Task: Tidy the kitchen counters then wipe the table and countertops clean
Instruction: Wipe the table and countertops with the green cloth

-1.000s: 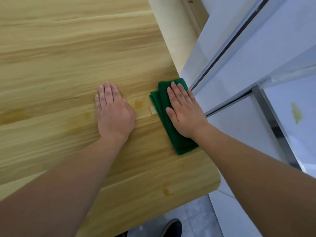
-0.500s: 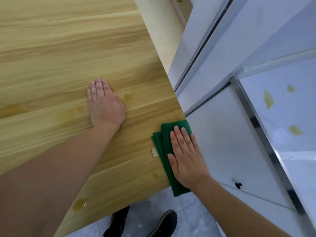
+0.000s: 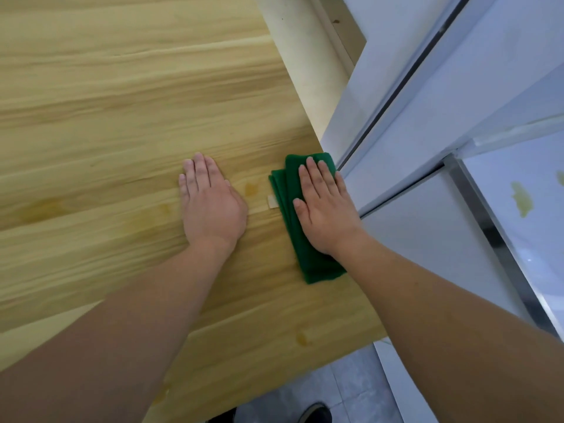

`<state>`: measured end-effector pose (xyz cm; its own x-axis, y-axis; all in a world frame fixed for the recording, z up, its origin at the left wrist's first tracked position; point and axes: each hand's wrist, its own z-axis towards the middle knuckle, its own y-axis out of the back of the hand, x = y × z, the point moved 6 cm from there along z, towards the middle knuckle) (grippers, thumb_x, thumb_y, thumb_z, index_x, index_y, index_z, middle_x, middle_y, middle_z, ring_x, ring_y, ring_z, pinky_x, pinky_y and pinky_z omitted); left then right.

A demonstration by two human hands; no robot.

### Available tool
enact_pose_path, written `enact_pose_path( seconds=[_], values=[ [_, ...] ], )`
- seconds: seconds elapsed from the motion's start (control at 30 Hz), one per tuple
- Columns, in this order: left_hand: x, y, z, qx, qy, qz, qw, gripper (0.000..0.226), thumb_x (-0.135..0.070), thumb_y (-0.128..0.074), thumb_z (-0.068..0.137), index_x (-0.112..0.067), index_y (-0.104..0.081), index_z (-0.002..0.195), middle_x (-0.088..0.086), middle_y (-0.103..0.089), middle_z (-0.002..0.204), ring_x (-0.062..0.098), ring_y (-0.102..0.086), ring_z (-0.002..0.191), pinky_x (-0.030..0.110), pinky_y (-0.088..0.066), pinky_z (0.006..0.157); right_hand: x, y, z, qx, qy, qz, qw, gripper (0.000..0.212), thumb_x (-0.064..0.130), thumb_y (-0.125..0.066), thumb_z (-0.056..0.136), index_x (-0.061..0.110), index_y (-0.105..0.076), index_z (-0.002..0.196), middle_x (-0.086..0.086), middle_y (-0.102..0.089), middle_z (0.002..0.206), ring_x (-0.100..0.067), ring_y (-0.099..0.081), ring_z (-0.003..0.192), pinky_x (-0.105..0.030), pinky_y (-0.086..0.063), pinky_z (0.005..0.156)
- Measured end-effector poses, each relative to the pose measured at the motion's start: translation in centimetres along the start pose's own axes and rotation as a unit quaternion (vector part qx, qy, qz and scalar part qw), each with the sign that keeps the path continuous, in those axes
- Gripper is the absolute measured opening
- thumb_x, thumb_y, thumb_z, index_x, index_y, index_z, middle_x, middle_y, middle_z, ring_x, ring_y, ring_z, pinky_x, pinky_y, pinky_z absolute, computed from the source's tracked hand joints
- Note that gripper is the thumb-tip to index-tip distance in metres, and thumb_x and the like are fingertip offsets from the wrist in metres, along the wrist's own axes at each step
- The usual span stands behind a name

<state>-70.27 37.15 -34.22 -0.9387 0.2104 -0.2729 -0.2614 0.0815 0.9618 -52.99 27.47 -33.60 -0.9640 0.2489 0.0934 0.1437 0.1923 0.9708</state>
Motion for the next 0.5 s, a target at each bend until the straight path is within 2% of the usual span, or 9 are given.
enact_pose_path(
  seconds=[0.1, 0.23, 0.37, 0.43, 0.5],
  values=[
    [-0.1, 0.2, 0.1, 0.015, -0.004, 0.013, 1.000, 0.058, -0.024, -0.023, 0.103, -0.001, -0.013, 0.154, 0.014, -0.009, 0.163, 0.028, -0.004, 0.151, 0.040, -0.001, 0.123, 0.0, -0.2, 0.1, 0.001, 0.003, -0.011, 1.000, 0.062, 0.045, -0.006, 0.101, 0.016, 0.011, 0.153, 0.000, 0.017, 0.161, -0.015, 0.019, 0.146, -0.039, 0.009, 0.120],
    [1.4, 1.9, 0.3, 0.061, -0.056, 0.062, 0.995, 0.058, -0.032, -0.019, 0.105, -0.002, -0.015, 0.154, 0.014, -0.012, 0.163, 0.028, -0.009, 0.150, 0.040, -0.003, 0.123, 0.4, 0.0, -0.2, 0.011, -0.007, -0.025, 1.000, 0.062, 0.045, -0.004, 0.100, 0.016, 0.014, 0.152, -0.001, 0.019, 0.160, -0.016, 0.020, 0.146, -0.040, 0.009, 0.120],
    [6.7, 5.1, -1.1, 0.027, -0.063, 0.054, 0.996, 0.054, -0.026, -0.031, 0.104, 0.002, -0.028, 0.150, 0.018, -0.026, 0.158, 0.033, -0.020, 0.148, 0.043, -0.009, 0.122, 0.8, 0.4, -0.5, 0.022, -0.039, -0.054, 0.998, 0.061, 0.043, -0.002, 0.100, 0.015, 0.016, 0.152, -0.003, 0.020, 0.160, -0.019, 0.018, 0.147, -0.042, 0.008, 0.120],
    [10.2, 6.0, -1.9, 0.004, -0.046, 0.042, 0.998, 0.052, -0.020, -0.037, 0.102, 0.006, -0.032, 0.147, 0.023, -0.030, 0.155, 0.037, -0.023, 0.146, 0.047, -0.013, 0.121, 1.0, 0.5, -0.5, 0.027, -0.043, -0.053, 0.997, 0.061, 0.043, -0.002, 0.100, 0.015, 0.016, 0.152, -0.004, 0.020, 0.160, -0.019, 0.018, 0.147, -0.041, 0.008, 0.120],
    [13.2, 6.4, -2.6, -0.012, -0.011, 0.029, 0.999, 0.055, -0.022, -0.034, 0.100, 0.007, -0.032, 0.147, 0.024, -0.030, 0.155, 0.039, -0.024, 0.145, 0.048, -0.013, 0.120, 1.1, 0.4, -0.3, 0.032, -0.041, -0.049, 0.997, 0.061, 0.043, -0.004, 0.101, 0.015, 0.015, 0.152, -0.005, 0.020, 0.160, -0.020, 0.018, 0.147, -0.042, 0.008, 0.120]
  ],
)
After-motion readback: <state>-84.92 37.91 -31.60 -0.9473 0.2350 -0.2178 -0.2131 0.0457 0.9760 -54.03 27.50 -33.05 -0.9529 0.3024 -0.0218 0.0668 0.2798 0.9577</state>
